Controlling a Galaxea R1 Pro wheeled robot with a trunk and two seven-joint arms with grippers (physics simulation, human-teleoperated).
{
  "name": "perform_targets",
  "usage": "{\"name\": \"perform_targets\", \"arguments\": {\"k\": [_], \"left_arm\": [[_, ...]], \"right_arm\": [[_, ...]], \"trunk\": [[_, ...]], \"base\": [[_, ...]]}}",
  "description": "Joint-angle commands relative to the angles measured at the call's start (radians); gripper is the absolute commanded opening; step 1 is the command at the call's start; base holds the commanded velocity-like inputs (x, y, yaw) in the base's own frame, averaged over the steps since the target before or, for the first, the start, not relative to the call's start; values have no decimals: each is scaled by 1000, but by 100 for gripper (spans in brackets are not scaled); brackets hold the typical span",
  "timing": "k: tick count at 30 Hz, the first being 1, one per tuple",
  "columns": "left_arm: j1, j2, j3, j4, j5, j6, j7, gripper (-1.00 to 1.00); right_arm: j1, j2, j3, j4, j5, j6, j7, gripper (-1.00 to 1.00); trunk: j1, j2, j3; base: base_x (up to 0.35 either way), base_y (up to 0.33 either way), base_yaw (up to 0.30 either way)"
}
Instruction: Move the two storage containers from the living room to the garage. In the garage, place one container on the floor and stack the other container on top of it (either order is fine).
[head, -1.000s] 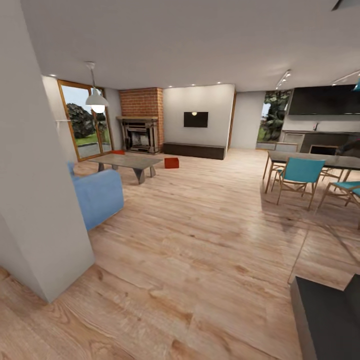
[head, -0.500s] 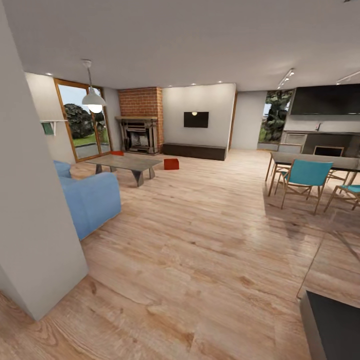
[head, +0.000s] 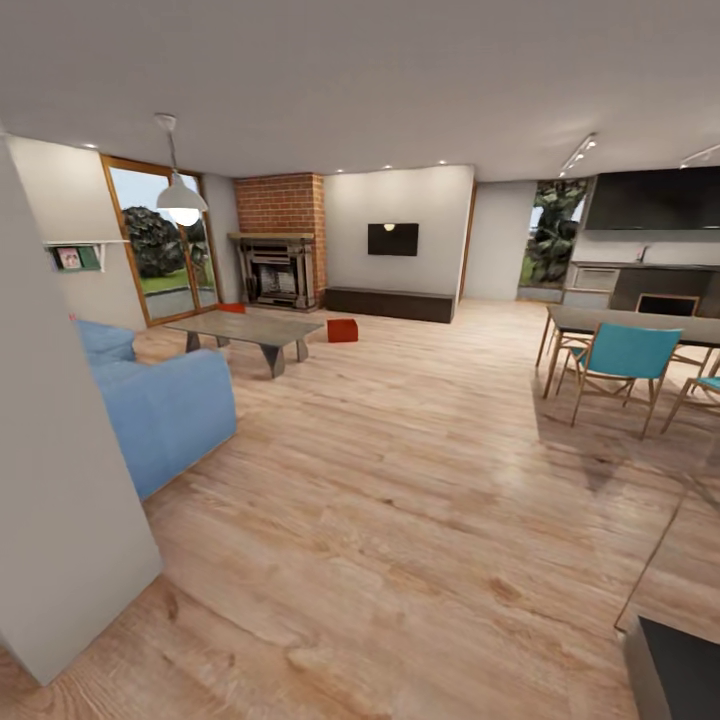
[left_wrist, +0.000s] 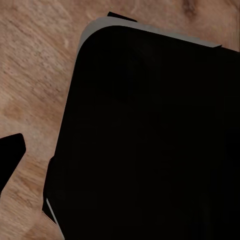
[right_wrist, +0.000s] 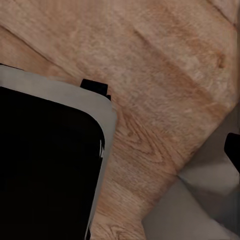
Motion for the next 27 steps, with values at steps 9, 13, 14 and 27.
{"name": "perform_targets", "arguments": {"k": [9,13,14,27], "left_arm": [[0,0,1,-1,4,-2,1,100],[0,0,1,-1,4,-2,1,100],[0,0,1,-1,4,-2,1,100],[0,0,1,-1,4,-2,1,100]], "right_arm": [[-1,1,1,0,-12,-7,0,100],[-1,1,1,0,-12,-7,2,100],[-1,0,1,0,-12,-7,2,100],[-1,0,2,0,-11,-7,2,100]], "trunk": [[1,0,-1],[1,0,-1],[1,0,-1],[1,0,-1]], "base": [[322,0,0],[322,0,0],[322,0,0],[322,0,163]]}}
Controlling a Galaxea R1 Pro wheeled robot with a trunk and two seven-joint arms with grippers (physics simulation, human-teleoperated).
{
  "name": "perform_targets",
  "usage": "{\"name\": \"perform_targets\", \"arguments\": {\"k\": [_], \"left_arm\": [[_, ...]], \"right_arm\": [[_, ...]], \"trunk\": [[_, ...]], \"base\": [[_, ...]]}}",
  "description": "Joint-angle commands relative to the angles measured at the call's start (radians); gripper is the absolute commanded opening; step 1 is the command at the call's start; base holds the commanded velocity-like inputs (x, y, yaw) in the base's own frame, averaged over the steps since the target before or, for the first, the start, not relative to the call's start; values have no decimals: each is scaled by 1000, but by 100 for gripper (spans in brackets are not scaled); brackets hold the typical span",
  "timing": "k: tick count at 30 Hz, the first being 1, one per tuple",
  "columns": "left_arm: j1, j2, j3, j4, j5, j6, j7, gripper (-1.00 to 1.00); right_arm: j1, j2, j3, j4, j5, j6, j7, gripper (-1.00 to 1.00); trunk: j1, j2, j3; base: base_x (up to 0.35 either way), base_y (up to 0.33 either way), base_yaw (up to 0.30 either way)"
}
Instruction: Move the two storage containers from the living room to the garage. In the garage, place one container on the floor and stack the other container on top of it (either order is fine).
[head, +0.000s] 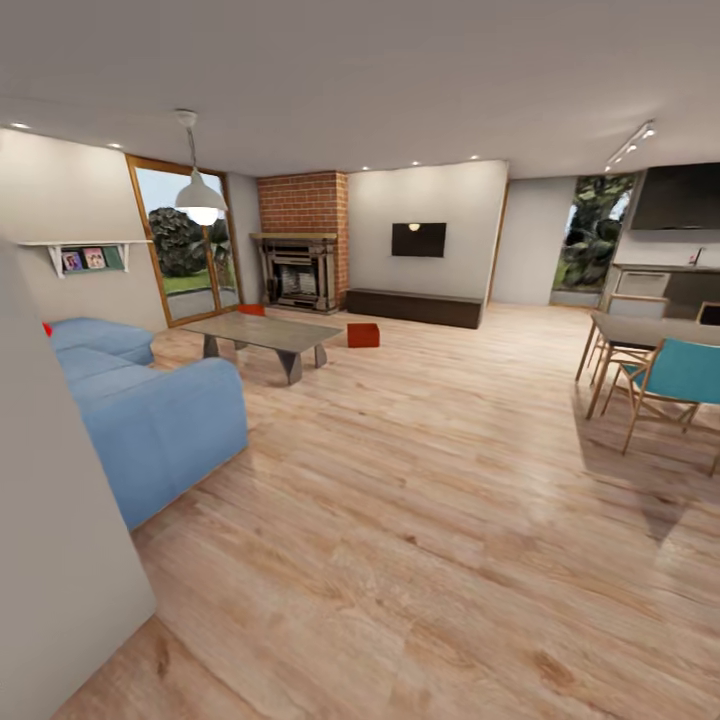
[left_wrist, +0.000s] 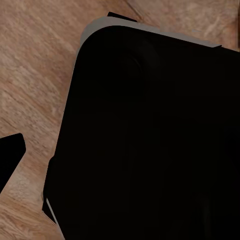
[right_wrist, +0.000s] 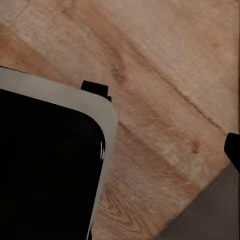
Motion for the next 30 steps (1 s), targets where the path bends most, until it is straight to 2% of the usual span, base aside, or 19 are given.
{"name": "perform_targets", "arguments": {"k": [1,30], "left_arm": [[0,0,1,-1,4,-2,1,100],[0,0,1,-1,4,-2,1,100]], "right_arm": [[0,0,7,0,-9,-3,1,100],[0,-2,13,0,-13,-3,-1,100]], "trunk": [[1,0,-1],[1,0,-1]], "base": [[322,0,109],[322,0,6]]}}
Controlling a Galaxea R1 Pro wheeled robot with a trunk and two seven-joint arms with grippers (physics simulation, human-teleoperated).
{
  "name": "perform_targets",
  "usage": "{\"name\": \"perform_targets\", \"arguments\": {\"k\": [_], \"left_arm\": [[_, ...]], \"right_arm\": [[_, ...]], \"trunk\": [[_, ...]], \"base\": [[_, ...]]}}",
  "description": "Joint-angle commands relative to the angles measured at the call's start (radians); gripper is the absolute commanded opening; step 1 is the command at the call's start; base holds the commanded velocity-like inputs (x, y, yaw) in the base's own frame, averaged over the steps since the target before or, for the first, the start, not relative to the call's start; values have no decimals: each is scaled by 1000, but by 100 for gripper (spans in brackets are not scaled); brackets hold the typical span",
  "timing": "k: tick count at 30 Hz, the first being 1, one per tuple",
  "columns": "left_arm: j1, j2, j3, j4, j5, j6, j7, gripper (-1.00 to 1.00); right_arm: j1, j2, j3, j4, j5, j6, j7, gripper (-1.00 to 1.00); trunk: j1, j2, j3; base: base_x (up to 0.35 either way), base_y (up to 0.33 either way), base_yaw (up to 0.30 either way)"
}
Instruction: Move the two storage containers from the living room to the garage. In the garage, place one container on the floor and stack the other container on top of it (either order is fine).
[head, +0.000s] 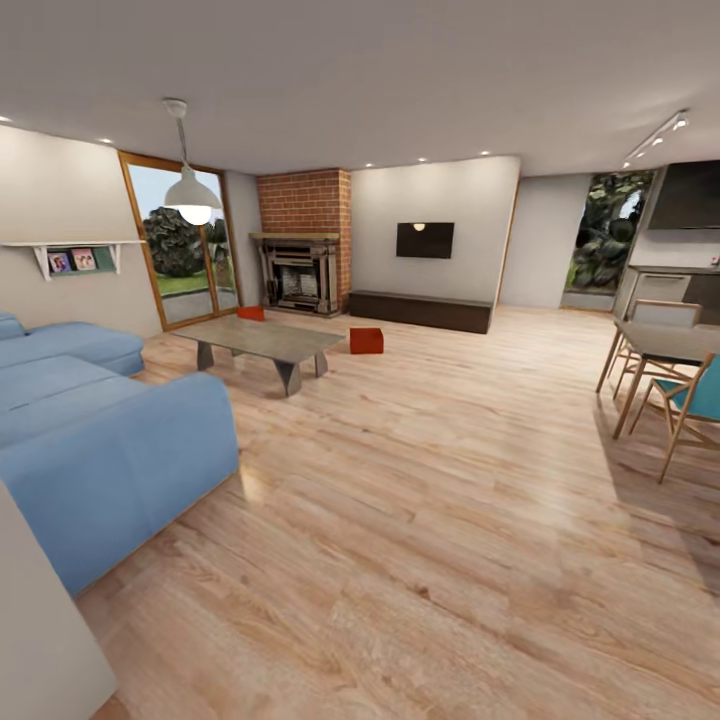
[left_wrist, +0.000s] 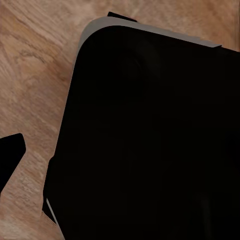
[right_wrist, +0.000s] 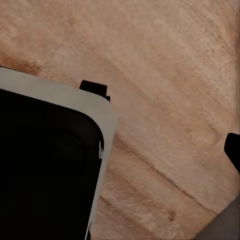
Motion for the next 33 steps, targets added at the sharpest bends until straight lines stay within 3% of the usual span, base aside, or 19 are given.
{"name": "perform_targets", "arguments": {"k": [1,33], "left_arm": [[0,0,1,-1,4,-2,1,100],[0,0,1,-1,4,0,1,100]], "right_arm": [[0,0,8,0,-9,-3,0,100],[0,1,7,0,-8,-4,0,100]], "trunk": [[1,0,-1],[1,0,-1]], "base": [[322,0,0],[322,0,0]]}}
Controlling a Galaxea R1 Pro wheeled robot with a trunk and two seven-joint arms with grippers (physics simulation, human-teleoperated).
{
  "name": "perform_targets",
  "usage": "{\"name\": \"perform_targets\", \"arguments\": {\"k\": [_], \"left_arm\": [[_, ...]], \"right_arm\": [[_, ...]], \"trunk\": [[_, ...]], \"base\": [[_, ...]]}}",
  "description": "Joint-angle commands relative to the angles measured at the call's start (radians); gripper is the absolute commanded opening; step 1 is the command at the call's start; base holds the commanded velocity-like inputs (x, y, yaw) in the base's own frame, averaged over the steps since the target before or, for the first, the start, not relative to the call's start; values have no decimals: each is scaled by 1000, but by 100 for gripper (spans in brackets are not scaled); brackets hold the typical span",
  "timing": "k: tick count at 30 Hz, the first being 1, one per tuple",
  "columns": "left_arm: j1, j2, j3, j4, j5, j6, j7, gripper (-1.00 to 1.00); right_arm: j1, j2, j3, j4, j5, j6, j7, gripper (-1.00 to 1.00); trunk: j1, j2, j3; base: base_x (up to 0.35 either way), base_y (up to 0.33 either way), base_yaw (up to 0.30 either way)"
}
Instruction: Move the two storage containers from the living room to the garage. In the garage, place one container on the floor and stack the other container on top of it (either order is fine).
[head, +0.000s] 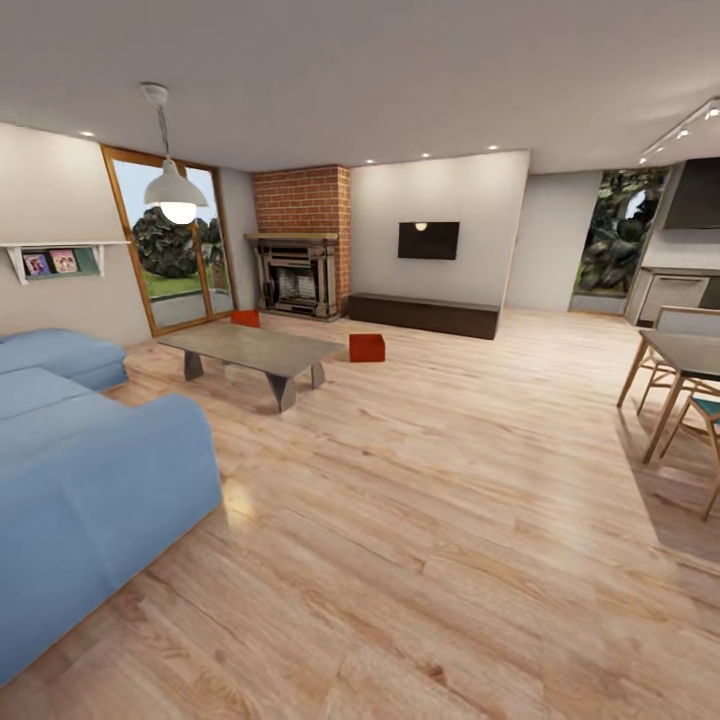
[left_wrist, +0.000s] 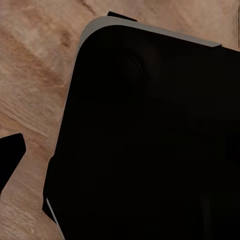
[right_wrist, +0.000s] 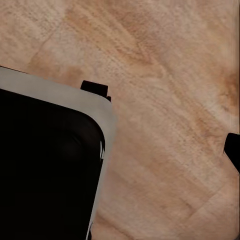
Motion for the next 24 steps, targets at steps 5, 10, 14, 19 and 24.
{"name": "perform_targets", "arguments": {"k": [5,10,14,19,24], "left_arm": [[0,0,1,-1,4,-2,1,100],[0,0,1,-1,4,-3,1,100],[0,0,1,-1,4,-2,1,100],[0,0,1,-1,5,-2,1,100],[0,0,1,-1,5,-2,1,100]], "right_arm": [[-1,0,8,0,-9,-3,0,100],[-1,0,8,0,-9,-3,0,100],[-1,0,8,0,-9,-4,0,100],[-1,0,8,0,-9,-4,0,100],[-1,0,8,0,-9,-4,0,100]], "trunk": [[1,0,-1],[1,0,-1],[1,0,-1],[1,0,-1],[1,0,-1]], "base": [[323,0,0],[323,0,0],[323,0,0],[323,0,0],[323,-8,0]]}}
